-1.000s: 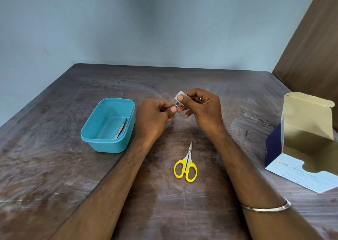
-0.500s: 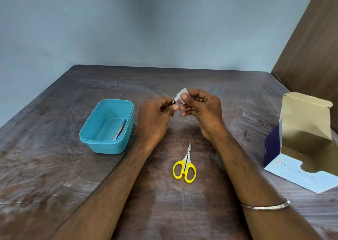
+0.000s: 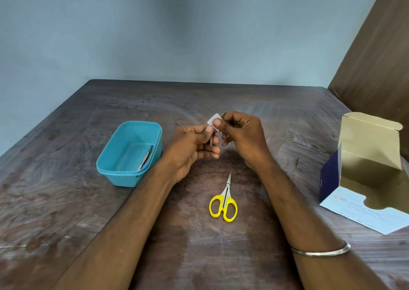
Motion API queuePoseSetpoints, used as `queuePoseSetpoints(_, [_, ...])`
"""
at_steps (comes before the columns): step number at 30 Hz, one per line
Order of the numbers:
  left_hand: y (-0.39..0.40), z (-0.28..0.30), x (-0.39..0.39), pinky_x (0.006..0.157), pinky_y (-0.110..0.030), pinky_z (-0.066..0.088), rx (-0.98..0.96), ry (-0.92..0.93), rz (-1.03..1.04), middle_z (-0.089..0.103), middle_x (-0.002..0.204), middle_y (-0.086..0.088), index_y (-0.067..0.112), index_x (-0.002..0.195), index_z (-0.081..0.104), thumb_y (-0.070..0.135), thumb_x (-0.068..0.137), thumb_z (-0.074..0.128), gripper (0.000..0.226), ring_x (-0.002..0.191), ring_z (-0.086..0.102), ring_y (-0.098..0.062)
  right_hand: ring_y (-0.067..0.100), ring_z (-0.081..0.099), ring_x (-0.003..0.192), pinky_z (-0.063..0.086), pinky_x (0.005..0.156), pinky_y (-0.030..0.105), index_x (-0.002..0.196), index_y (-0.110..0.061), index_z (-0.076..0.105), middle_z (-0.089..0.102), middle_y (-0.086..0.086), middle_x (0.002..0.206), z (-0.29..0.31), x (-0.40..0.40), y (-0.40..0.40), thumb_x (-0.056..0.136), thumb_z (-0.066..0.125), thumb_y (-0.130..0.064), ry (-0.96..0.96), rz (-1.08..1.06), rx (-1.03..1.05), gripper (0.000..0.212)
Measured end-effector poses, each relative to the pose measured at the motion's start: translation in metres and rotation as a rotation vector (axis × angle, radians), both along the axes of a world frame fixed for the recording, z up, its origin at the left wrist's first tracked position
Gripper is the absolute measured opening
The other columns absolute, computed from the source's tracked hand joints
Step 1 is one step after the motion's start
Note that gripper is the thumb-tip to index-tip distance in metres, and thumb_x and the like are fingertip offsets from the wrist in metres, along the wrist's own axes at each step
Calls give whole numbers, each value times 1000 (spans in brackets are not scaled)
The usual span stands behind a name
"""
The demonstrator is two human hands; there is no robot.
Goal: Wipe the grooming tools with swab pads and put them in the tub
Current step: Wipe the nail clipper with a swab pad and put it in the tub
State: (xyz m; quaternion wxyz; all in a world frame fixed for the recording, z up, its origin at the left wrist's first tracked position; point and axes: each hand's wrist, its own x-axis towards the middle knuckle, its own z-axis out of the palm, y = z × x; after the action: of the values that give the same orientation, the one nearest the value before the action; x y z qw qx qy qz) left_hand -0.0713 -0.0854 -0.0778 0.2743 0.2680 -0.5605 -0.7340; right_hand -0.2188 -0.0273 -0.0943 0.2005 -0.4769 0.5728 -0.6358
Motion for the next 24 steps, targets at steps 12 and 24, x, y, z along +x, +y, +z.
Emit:
queuePoseSetpoints(12, [-6, -1, 2, 62, -28, 60, 190, 45, -53, 65, 73, -5, 3, 103, 66, 14, 102, 46, 22, 63, 65, -14, 19, 61, 59, 53, 52, 30, 84, 1, 71, 72, 13, 76, 2, 2, 1, 89, 74, -12, -21, 0, 12, 14])
queuePoseSetpoints(24, [-7, -2, 0, 61, -27, 59, 200, 55, -69, 65, 72, -5, 1, 107, 66, 13, 101, 48, 22, 62, 66, -14, 17, 61, 53, 52, 52, 31, 94, -2, 72, 73, 12, 74, 3, 3, 2, 95, 67, -17, -85, -60, -20, 15])
